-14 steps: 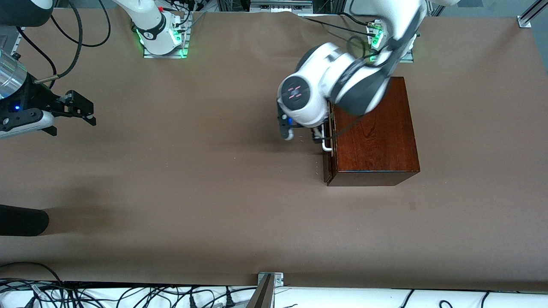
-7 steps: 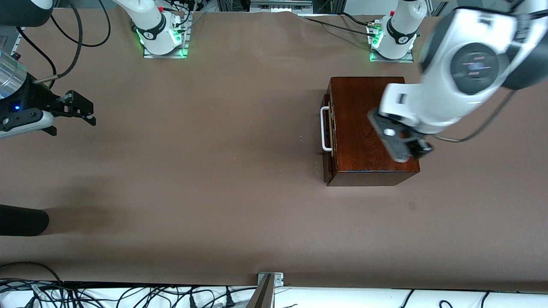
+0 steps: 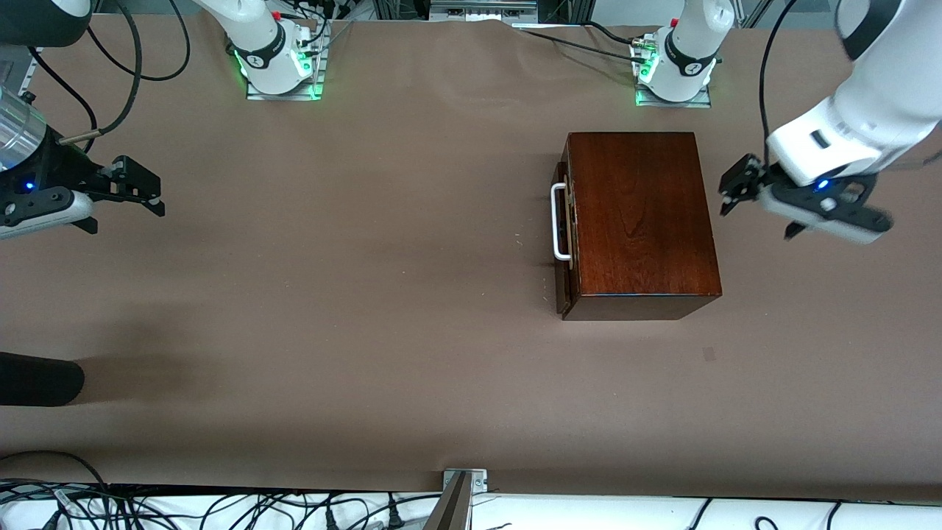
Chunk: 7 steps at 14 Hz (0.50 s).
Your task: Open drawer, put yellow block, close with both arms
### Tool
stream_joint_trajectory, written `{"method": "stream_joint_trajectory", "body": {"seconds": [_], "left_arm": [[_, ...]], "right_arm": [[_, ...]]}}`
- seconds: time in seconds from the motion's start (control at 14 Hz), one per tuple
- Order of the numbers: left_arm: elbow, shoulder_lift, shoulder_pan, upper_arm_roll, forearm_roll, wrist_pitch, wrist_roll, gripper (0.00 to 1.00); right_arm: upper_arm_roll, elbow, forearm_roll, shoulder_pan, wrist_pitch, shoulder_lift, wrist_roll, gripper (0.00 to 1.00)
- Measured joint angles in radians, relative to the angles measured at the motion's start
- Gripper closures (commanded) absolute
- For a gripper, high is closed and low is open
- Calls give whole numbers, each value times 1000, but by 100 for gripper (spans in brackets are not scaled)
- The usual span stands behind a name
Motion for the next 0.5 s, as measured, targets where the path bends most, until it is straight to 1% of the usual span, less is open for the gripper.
{"method": "stream_joint_trajectory", "body": {"seconds": [0.14, 0.29, 0.5], "left_arm": [[-73, -56, 38, 1, 0, 2, -59, 0], [-100, -75, 73, 3, -3, 2, -62, 0], [-118, -70, 78, 0, -7, 3, -73, 0]], "right_arm": [[-1, 0, 0, 0, 0, 0, 0, 0], [-1, 0, 0, -1, 0, 0, 0, 0], [-3, -1, 0, -1, -2, 2, 3, 0]]}}
